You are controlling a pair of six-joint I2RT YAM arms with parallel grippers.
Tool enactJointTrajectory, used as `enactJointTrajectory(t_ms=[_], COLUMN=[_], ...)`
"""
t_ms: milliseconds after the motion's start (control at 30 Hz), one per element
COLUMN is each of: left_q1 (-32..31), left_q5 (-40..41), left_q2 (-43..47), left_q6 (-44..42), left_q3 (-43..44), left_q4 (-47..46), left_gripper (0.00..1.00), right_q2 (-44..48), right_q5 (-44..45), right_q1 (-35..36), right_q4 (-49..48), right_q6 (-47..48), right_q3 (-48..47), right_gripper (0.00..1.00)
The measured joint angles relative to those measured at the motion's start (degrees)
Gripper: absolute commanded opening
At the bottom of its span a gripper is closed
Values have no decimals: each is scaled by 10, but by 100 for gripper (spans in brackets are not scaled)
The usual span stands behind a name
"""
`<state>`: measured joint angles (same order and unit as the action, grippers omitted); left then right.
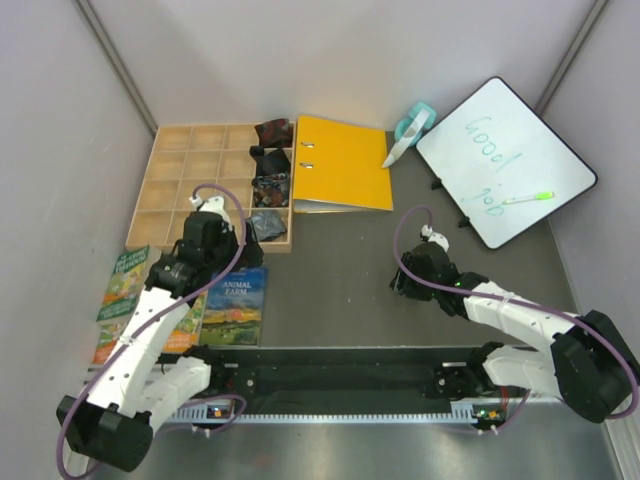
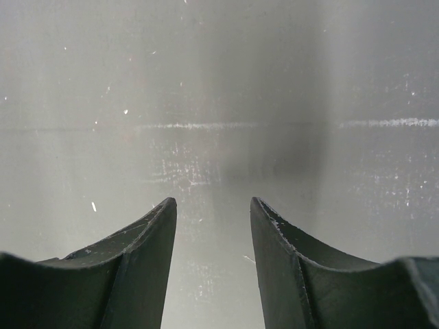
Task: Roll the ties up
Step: Reset both arms
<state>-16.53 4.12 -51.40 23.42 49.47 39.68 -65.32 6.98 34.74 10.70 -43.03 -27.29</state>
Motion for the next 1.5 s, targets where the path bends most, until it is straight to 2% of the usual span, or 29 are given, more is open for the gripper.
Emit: enactJointTrajectory(t_ms=[333,533,667,733,800,833,867,967,1200,1333,1500], left_q1=[0,0,0,0,0,0,0,0,0,0,0], left_q5=[-18,-17,-17,-17,-17,-17,-17,-16,-16,-17,-17], left_q2=[31,83,95,98,103,106,109,117,119,119,119], left_q6=[-13,-13,-17,-22,-24,-25,-26,-26,-29,-30,-31], left_q3=[-13,-29,-37,-40,-44,-46,-47,-50,-51,-51,-51], left_q4=[-14,-30,-38,-41,-43,-45,-47,-51,-58,-59,-59], left_gripper=[99,99,99,99,99,99,99,99,99,99,99], right_q2=[6,57,95,139,193,229,268,386,566,607,611], right_q5=[0,-1,-8,-11,-15,-17,-19,-19,-3,-2,-5], right_q1=[0,0,0,0,0,0,0,0,0,0,0], right_q4=[-8,-24,-45,-59,-76,-84,-89,-100,-95,-89,-89], right_q6=[0,0,2,5,6,8,8,7,-1,0,1], right_q3=[3,25,49,75,103,120,136,181,240,244,244], right_gripper=[50,52,56,61,70,74,85,99,99,99,99])
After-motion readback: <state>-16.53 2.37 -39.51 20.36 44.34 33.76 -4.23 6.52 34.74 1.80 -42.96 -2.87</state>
